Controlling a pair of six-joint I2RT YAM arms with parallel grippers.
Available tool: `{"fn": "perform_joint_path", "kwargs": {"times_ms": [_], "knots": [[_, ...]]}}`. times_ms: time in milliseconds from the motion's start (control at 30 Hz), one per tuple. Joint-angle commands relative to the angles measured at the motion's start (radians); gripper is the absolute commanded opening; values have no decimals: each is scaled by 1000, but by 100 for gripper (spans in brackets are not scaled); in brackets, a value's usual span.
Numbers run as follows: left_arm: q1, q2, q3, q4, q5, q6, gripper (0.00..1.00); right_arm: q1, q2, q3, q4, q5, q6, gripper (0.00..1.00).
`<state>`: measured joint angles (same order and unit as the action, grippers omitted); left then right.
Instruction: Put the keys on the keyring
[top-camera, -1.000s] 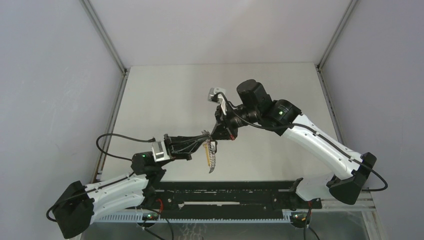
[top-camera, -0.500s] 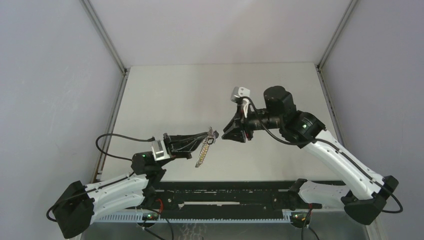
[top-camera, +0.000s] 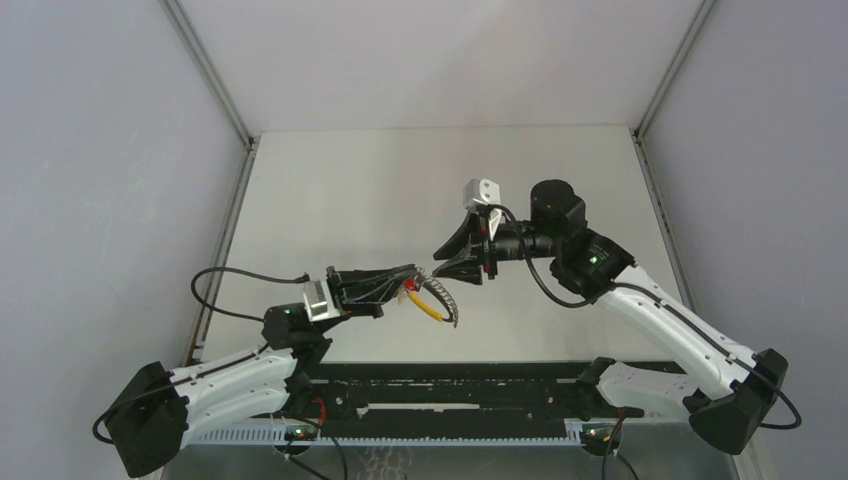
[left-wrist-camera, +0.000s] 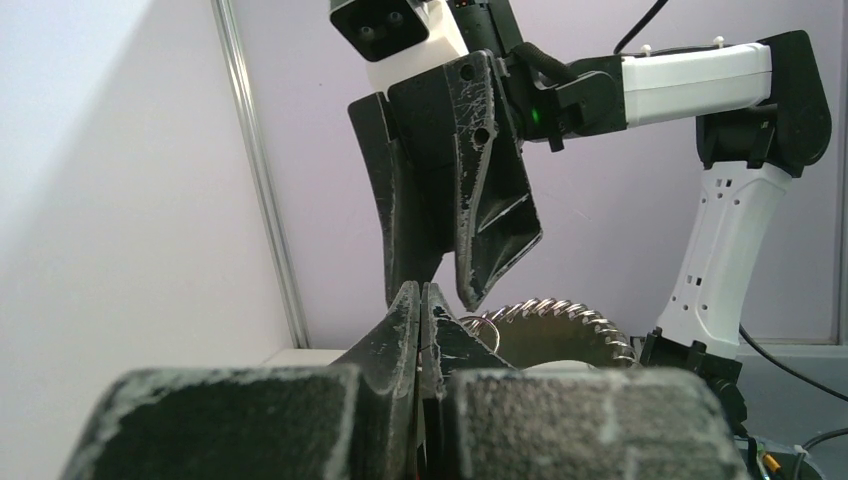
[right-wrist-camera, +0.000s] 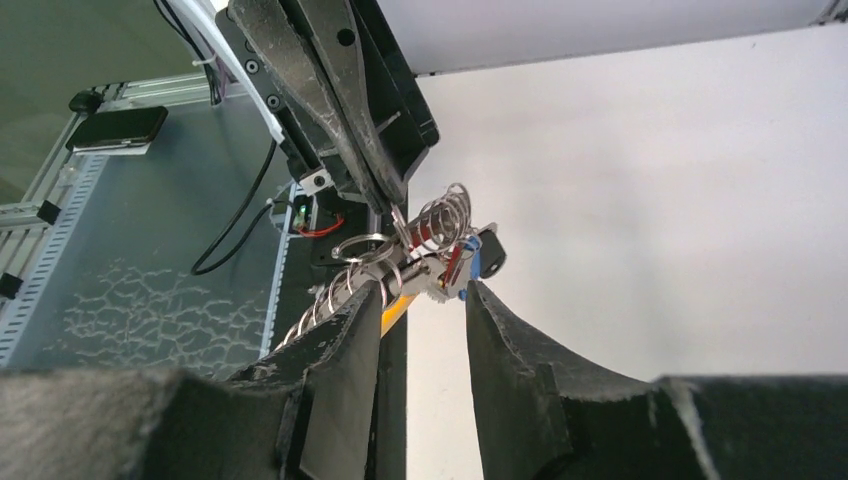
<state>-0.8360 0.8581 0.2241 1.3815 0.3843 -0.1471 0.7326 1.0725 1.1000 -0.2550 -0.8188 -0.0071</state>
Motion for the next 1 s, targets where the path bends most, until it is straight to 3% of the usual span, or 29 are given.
{"fn": "perform_joint_path", "kwargs": {"times_ms": [0,567,733,867,967], "knots": [[-4,-17,-8,65,-9,2,0,6,24,6,143,-54,-27,36],[-10,-20,-4,68,-10,-4,0,50,85,6,188,-146,-78,26],[-14,-24,-2,70,-7,-10,0,50,95,6,180,-147,-89,18],[-15,-22,-2,69,-7,-12,0,50,96,7,172,-150,-94,1],[-14,-15,-5,68,-8,-17,0,48,84,8,149,-143,-104,0]]}}
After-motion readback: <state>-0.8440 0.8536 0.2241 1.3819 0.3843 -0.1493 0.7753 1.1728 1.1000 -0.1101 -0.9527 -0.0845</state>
